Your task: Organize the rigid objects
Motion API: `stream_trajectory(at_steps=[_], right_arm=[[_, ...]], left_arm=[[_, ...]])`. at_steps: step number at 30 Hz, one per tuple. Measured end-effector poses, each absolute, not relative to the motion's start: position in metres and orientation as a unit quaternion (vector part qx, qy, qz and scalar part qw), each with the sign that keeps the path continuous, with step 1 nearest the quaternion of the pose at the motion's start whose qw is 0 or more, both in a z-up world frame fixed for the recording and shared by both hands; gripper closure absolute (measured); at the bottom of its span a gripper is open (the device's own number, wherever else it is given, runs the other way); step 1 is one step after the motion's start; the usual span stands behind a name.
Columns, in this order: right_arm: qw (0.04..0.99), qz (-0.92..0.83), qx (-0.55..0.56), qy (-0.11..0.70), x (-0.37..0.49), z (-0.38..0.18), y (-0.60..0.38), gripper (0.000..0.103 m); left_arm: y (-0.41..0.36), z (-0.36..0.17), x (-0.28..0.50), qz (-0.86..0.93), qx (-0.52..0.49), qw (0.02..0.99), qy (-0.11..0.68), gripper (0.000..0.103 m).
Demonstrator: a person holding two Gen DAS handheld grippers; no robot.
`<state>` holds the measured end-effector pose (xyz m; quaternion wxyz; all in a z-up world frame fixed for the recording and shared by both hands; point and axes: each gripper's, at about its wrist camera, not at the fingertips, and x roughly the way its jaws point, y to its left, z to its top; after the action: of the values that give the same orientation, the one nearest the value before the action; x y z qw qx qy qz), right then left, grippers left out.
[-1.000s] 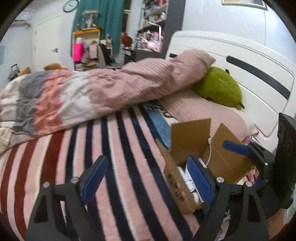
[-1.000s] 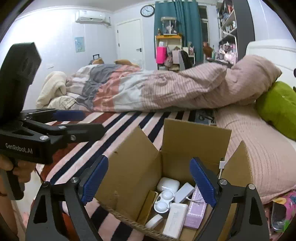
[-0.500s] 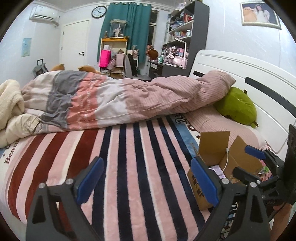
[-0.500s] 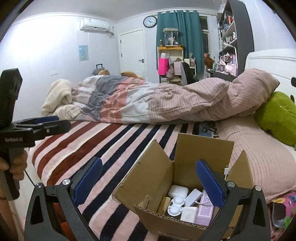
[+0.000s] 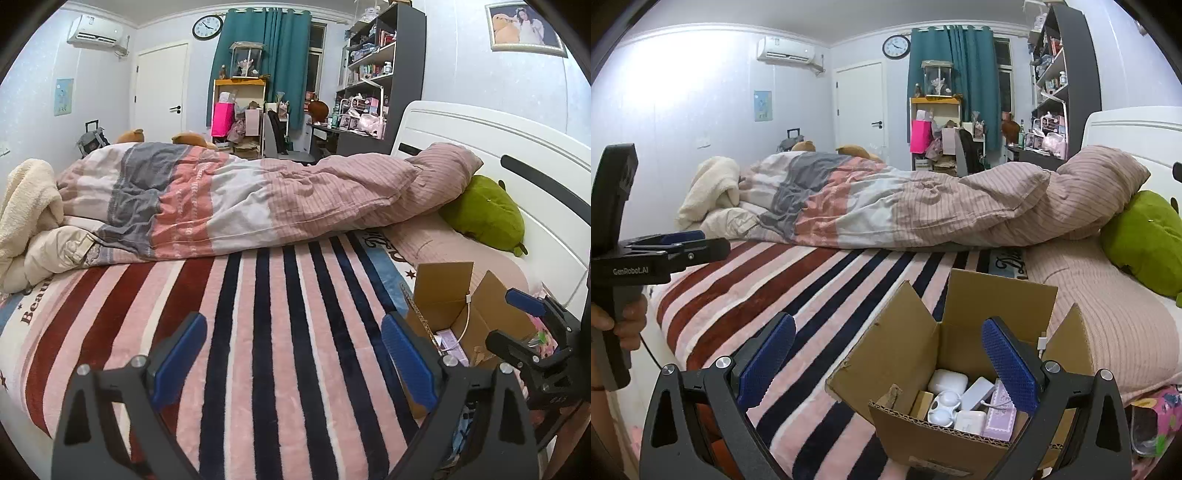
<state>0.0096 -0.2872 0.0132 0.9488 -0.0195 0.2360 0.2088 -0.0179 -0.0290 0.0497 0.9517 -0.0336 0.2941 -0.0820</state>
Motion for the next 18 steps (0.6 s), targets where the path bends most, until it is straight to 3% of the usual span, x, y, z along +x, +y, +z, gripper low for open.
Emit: stream_trajectory(at_steps=[18], right_arm=[[0.946, 0.218, -0.011, 0.241, 0.0071, 0.0089, -0.2798, 0.002]], left_arm=[[-0.0272, 0.0514, -0.0201, -0.077, -0.029, 0.955, 0.286, 0.002]])
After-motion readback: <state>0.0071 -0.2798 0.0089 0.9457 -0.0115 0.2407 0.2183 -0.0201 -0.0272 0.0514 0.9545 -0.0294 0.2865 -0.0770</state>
